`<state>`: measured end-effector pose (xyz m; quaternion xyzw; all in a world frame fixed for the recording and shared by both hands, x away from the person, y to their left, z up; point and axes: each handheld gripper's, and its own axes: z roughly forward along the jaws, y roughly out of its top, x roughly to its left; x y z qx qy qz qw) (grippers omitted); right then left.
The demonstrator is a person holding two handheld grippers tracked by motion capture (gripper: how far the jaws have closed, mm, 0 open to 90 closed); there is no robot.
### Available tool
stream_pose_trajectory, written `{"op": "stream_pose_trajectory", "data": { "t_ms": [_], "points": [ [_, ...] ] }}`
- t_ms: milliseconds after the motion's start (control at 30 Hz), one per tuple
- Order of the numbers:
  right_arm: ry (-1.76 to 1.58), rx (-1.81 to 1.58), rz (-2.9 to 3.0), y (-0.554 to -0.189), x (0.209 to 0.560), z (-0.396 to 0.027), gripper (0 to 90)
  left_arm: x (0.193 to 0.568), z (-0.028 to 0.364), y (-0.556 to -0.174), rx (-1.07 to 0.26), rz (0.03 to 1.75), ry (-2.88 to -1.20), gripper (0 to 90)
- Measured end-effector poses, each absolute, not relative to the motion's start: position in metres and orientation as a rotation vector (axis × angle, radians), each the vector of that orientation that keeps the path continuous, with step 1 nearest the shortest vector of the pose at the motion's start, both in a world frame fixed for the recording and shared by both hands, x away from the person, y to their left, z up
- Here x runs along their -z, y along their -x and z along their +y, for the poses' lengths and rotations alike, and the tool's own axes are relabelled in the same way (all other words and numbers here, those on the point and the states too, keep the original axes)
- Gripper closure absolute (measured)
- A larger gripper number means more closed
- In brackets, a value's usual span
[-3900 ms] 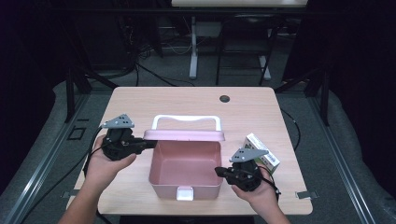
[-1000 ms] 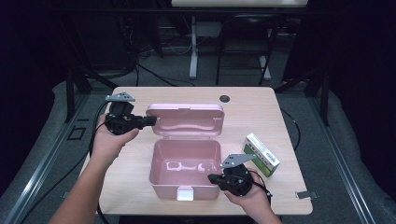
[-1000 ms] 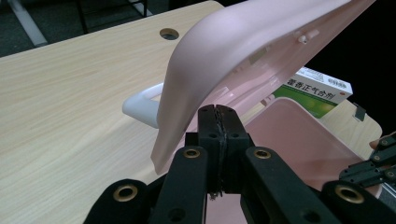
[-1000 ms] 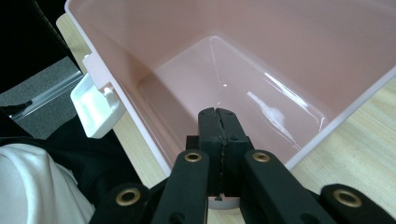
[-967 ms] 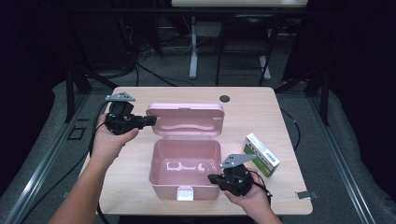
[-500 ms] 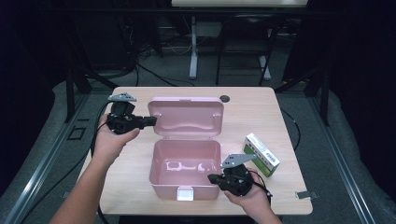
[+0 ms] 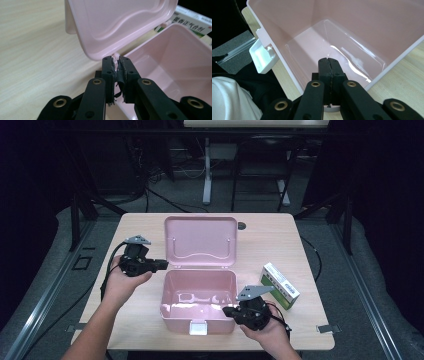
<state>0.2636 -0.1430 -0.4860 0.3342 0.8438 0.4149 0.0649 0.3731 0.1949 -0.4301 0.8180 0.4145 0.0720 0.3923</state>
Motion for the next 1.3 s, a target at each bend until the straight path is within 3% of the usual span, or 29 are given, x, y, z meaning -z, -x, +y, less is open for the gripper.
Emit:
{"op": "stream_pose_trajectory", "data": {
  "t_ms": [300,667,1000,1100,1300],
  "points": [
    [-1.013,-1.263,2.554,-0.264,0.486,-0.144,90.0,0.459,0.194,-0.373,-0.176,1.092,-2.084,84.3],
    [-1.012,-1.268,2.550,-0.264,0.486,-0.144,90.0,0.462,0.197,-0.371,-0.180,1.092,-2.043,84.6],
    [-1.016,-1.300,2.542,-0.265,0.474,-0.145,73.7,0.464,0.204,-0.366,-0.178,1.079,-1.998,81.1],
    [-1.040,-1.308,2.517,-0.267,0.460,-0.153,62.8,0.462,0.208,-0.360,-0.178,1.077,-1.970,68.8],
    [-1.051,-1.324,2.482,-0.273,0.443,-0.165,51.0,0.458,0.214,-0.351,-0.205,1.046,-2.000,59.6]
  ]
}}
